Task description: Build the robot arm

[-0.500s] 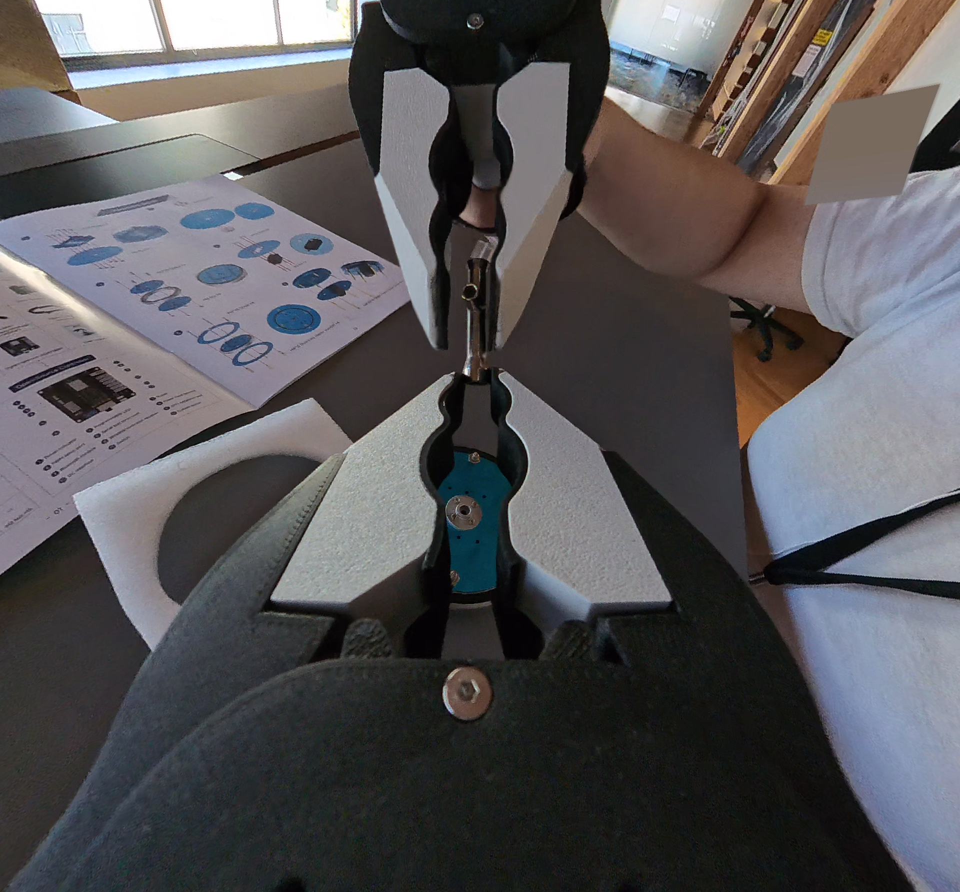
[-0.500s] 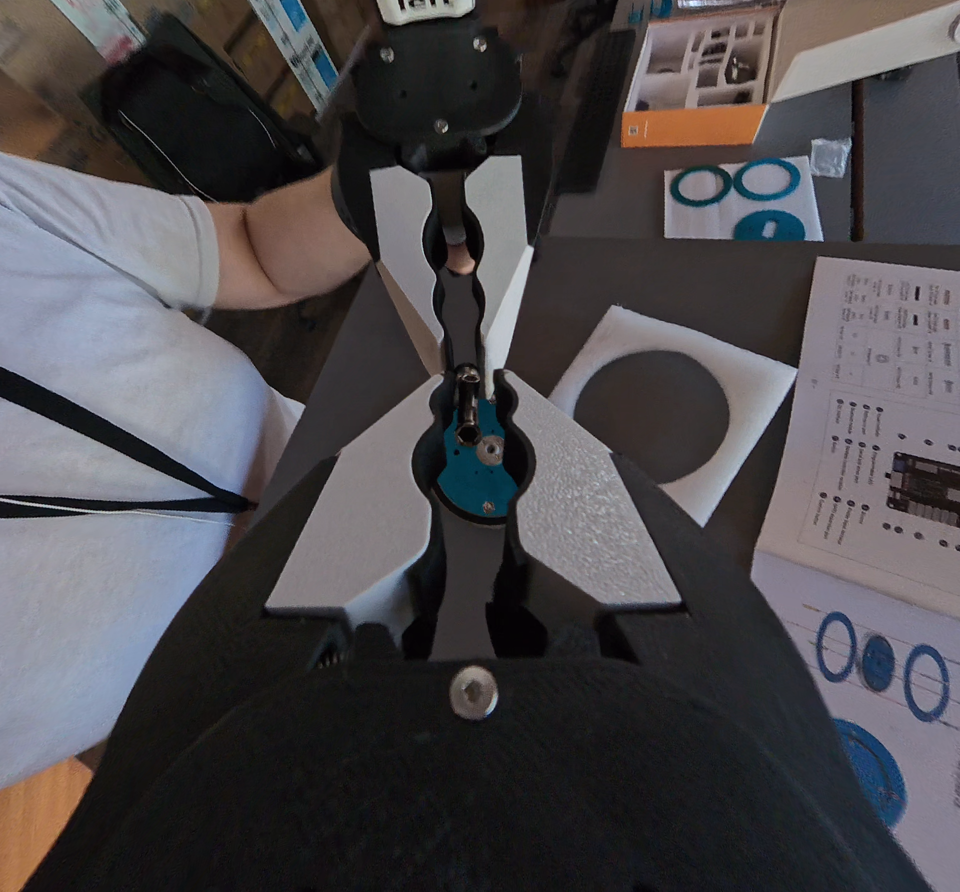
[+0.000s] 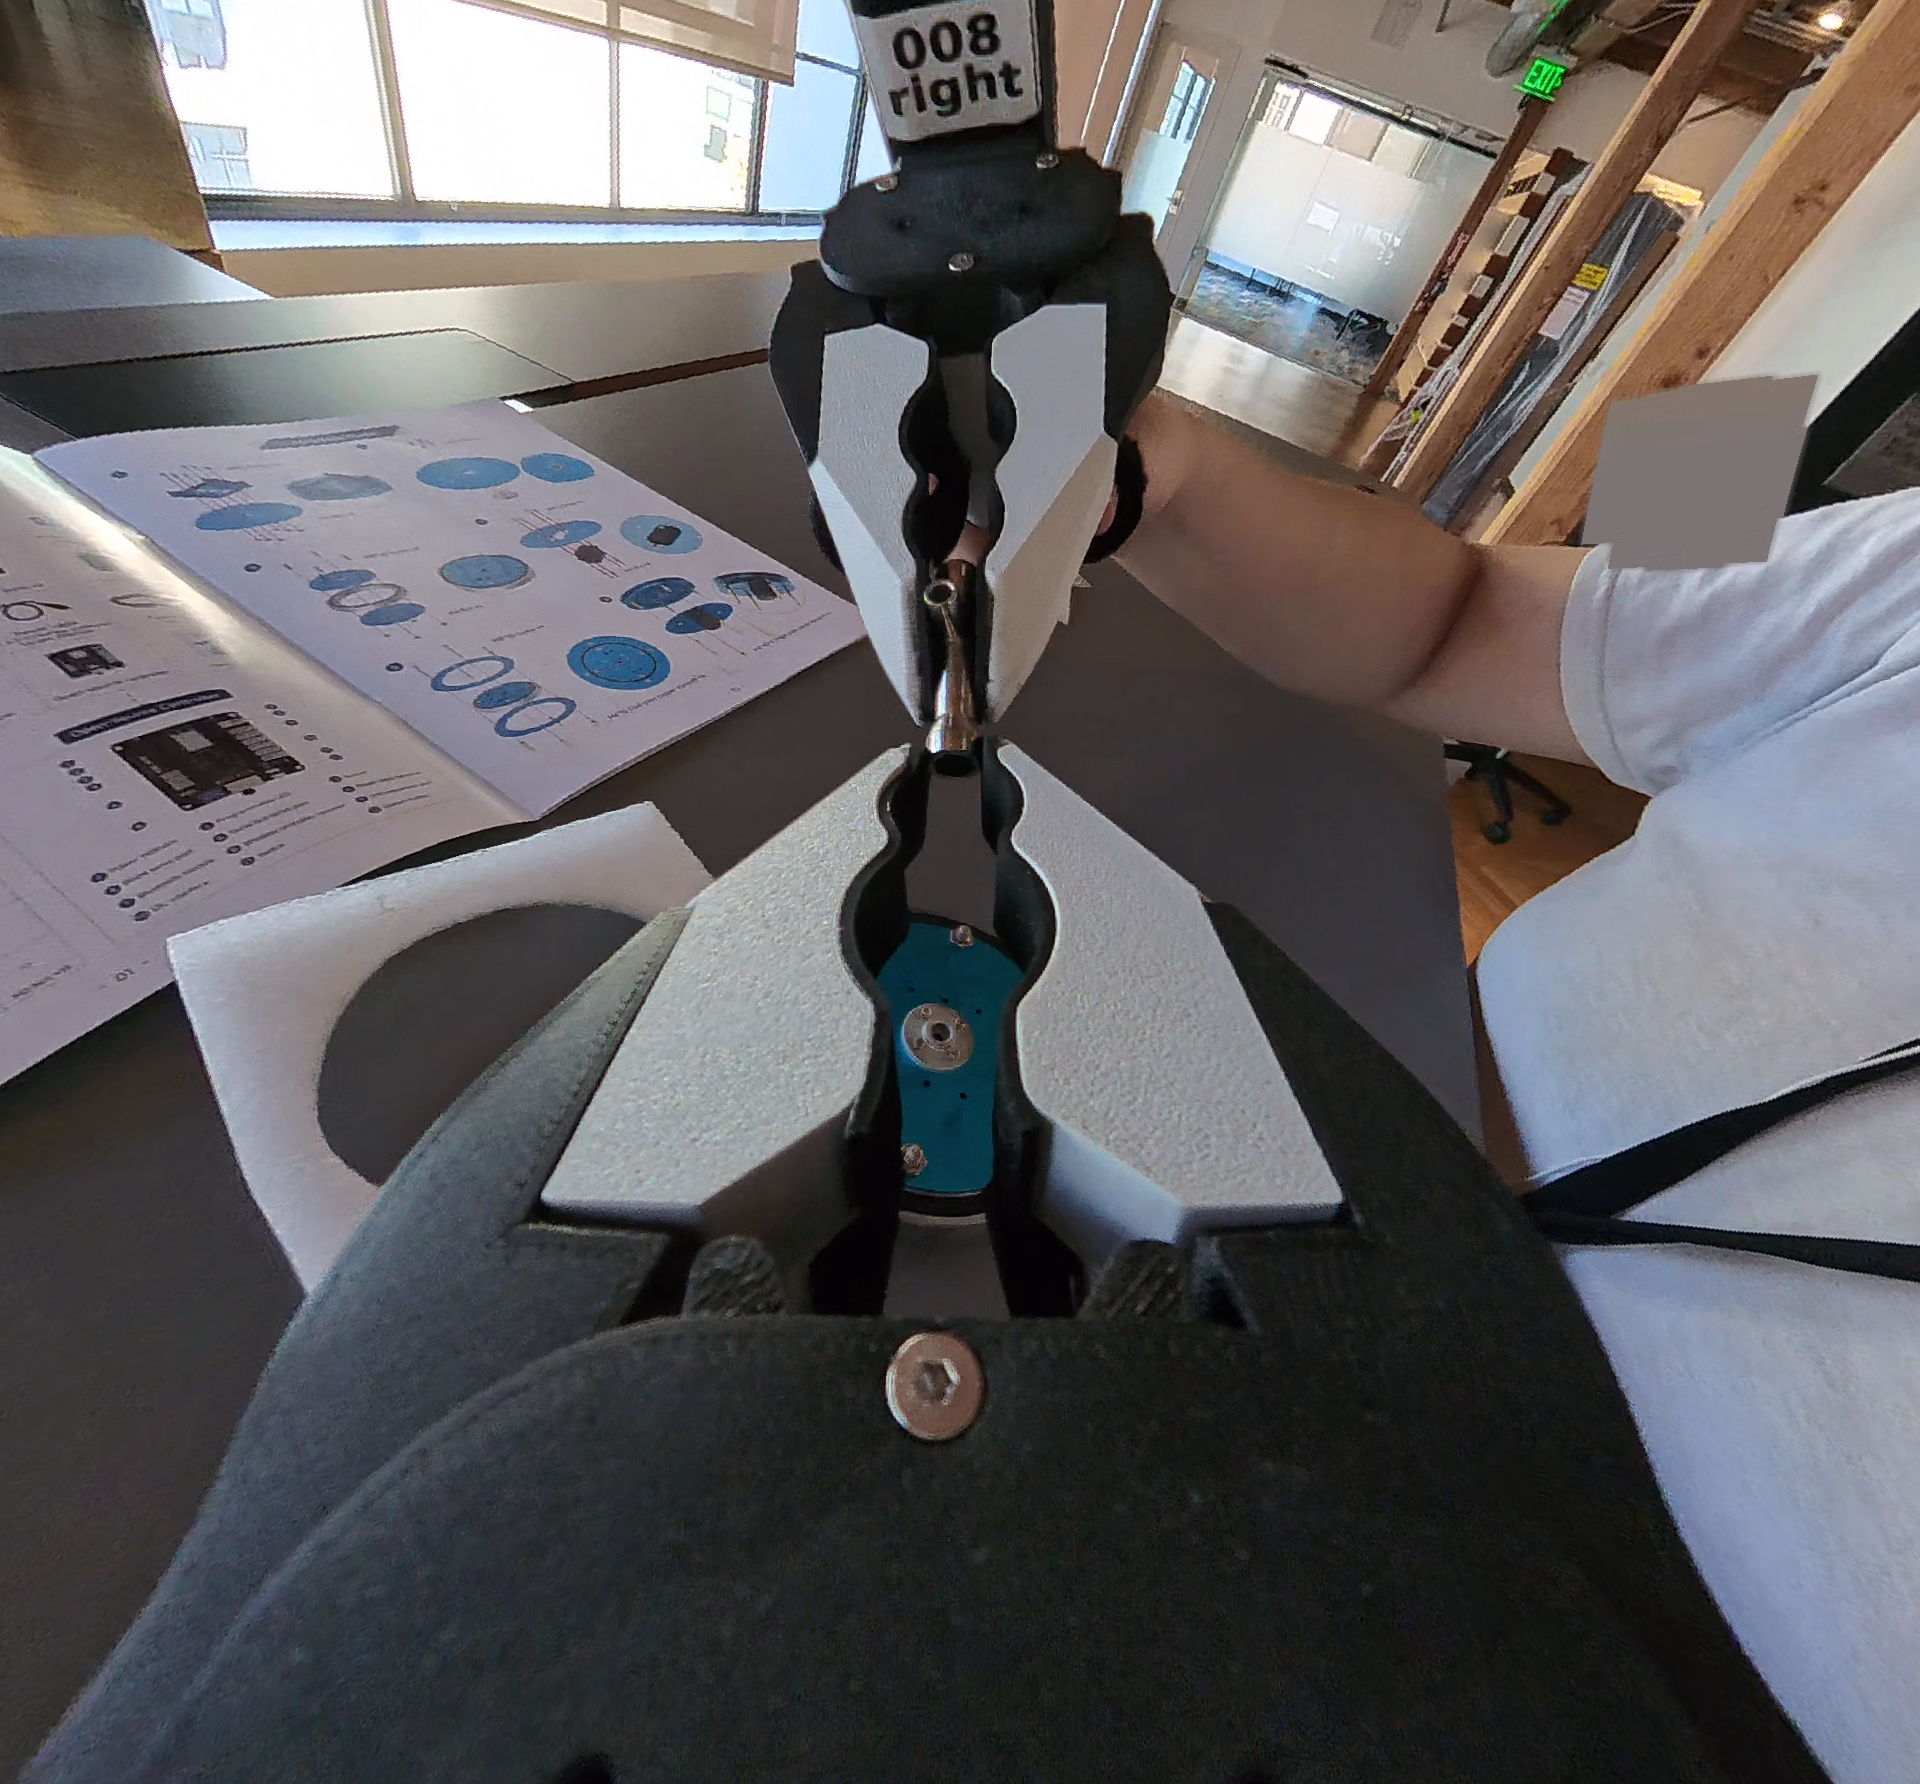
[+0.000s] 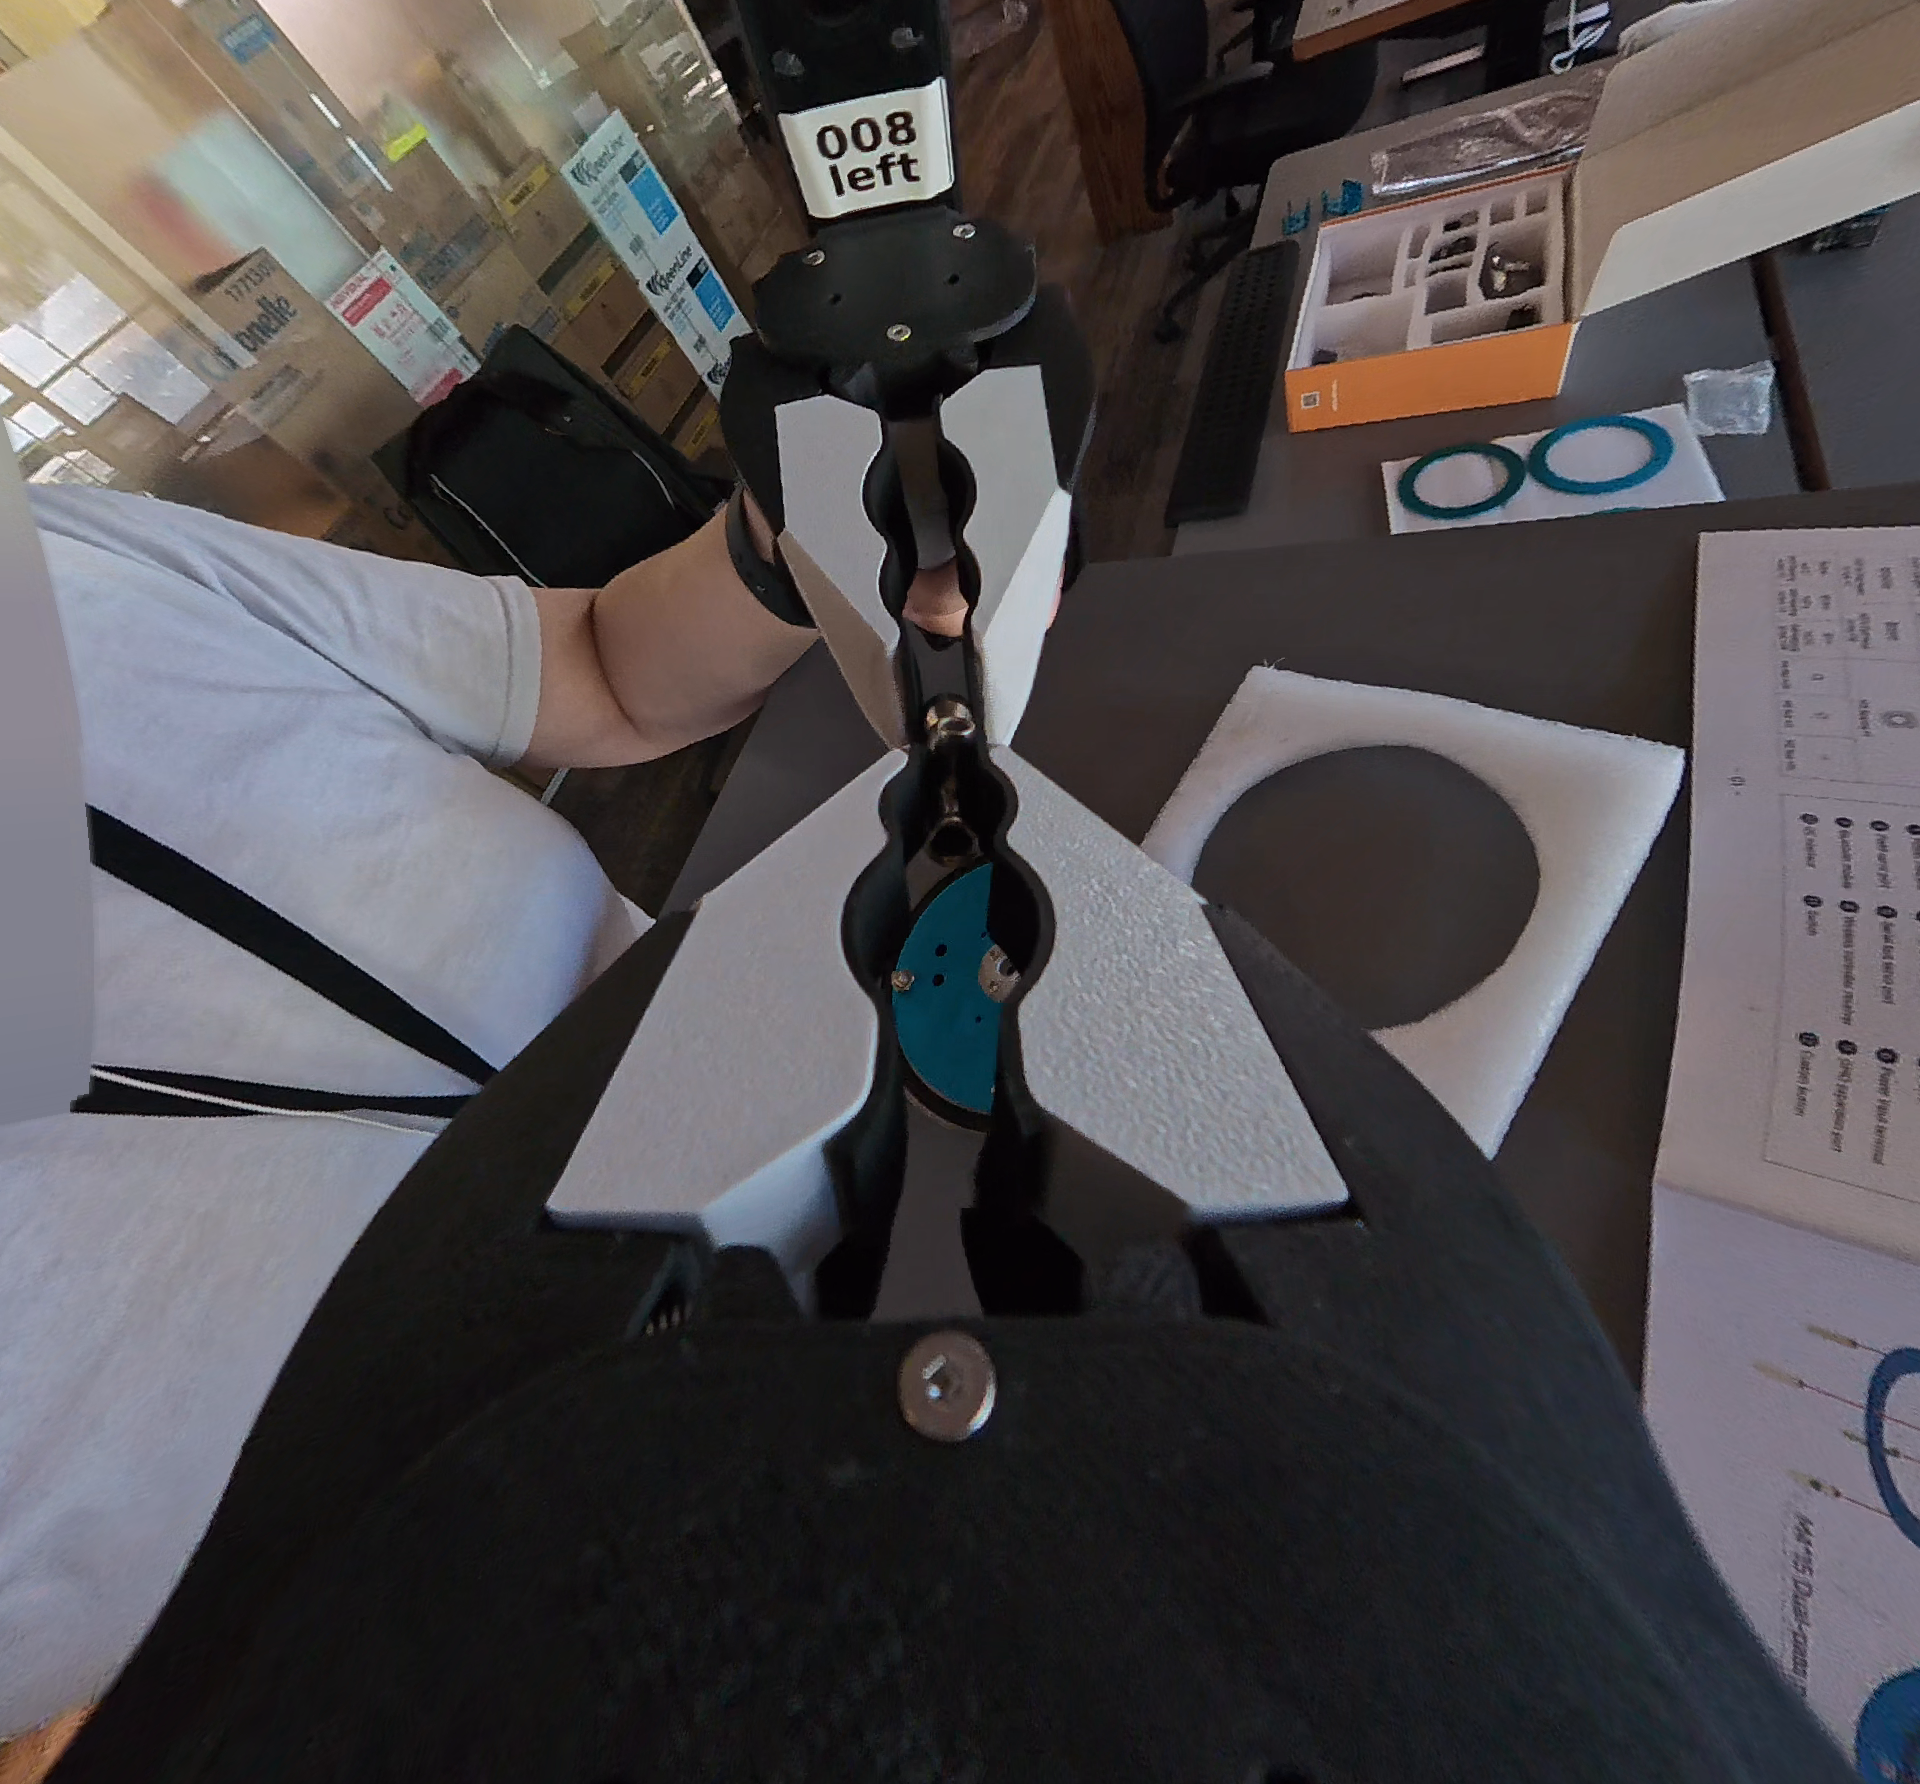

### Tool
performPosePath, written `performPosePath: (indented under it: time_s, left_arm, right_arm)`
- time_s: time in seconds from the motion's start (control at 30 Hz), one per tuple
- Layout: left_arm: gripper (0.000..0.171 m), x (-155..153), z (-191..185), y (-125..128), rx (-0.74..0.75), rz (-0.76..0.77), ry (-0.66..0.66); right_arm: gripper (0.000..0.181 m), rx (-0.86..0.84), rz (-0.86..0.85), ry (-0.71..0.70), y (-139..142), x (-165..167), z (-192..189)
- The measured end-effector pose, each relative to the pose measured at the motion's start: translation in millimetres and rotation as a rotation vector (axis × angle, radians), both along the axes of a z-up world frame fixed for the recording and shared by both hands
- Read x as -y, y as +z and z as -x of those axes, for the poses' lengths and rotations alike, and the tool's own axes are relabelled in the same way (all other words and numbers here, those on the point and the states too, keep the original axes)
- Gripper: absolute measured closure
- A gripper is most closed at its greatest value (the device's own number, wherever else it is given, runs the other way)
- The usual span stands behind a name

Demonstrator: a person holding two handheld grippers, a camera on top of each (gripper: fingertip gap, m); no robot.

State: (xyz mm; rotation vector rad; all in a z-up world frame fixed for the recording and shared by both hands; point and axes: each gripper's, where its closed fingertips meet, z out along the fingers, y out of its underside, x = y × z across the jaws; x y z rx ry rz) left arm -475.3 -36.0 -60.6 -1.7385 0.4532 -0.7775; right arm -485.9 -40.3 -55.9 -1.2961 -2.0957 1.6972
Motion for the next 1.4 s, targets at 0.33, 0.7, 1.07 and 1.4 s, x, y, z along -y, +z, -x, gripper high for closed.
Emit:
performPosePath:
  time_s: [0.33, 0.7, 1.07, 1.4]
  left_arm:
    - [0.162, 7, 0, 6, -0.004, -0.070, 0.012]
    - [0.142, 3, 59, -32, -0.411, 0.041, 0.383]
    - [0.141, 20, 138, -27, -0.867, 0.150, 0.844]
    - [0.137, 22, 130, -34, -0.929, 0.150, 0.790]
  right_arm:
    - [0.175, -0.009, 0.012, 0.014, 10, 8, 3]
    - [0.175, 0.013, -0.411, 0.021, -32, -20, -4]
    - [0.175, -0.219, -0.404, -0.137, -5, -38, -1]
    - [0.175, -0.169, -0.535, -0.065, -16, -26, -2]
